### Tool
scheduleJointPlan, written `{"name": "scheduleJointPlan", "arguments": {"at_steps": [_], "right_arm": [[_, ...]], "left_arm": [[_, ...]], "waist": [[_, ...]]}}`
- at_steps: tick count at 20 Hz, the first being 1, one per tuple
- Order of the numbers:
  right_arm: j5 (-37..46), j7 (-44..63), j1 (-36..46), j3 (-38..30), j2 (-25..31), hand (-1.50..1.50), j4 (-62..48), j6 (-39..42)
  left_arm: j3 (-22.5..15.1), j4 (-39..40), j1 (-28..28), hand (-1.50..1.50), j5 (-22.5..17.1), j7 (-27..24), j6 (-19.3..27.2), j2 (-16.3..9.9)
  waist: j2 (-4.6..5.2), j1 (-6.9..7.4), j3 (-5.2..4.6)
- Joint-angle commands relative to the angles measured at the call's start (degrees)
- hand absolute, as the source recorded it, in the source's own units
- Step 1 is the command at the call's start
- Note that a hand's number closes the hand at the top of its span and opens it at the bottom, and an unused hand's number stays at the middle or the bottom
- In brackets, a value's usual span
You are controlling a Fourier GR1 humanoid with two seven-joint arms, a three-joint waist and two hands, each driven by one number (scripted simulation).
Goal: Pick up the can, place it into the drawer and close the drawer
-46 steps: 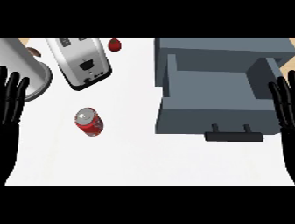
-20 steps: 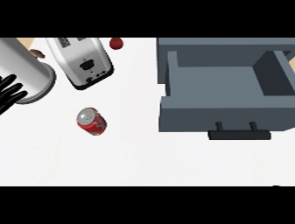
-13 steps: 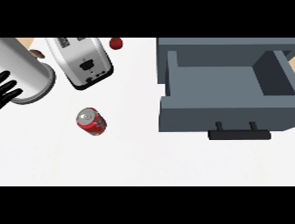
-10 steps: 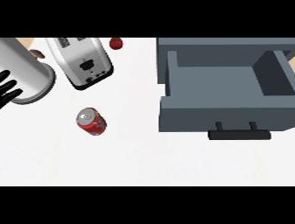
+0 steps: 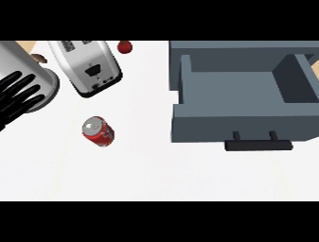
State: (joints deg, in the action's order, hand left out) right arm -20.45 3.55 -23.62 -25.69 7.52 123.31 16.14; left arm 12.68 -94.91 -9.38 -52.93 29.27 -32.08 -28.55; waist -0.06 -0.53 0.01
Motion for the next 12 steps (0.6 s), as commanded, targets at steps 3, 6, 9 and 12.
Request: {"name": "scheduleJointPlan", "arguments": {"at_steps": [3,6,9,12], "right_arm": [[-2.7,1.5,-1.2,-3.4,-0.2,-1.50,0.6,2.9],[-2.8,0.7,-2.6,-4.7,-0.8,-1.50,1.5,5.1],[-2.8,1.7,1.1,-5.3,-0.3,-1.50,-1.0,4.0],[-2.4,4.2,-0.8,-5.0,-2.1,-1.50,3.5,3.7]], "left_arm": [[-3.5,1.7,-2.5,-1.50,8.3,-0.8,3.1,4.7],[-4.5,4.7,-5.5,-1.50,10.4,-2.1,4.0,7.2],[-6.2,7.7,-7.7,-1.50,15.3,-3.8,4.8,9.4],[-6.6,10.8,-5.4,-1.50,20.0,-9.0,1.3,11.1]], "waist": [[0.02,0.03,-0.01],[0.03,-0.11,-0.01],[0.08,-0.03,-0.01],[0.08,-0.06,-0.03]]}}
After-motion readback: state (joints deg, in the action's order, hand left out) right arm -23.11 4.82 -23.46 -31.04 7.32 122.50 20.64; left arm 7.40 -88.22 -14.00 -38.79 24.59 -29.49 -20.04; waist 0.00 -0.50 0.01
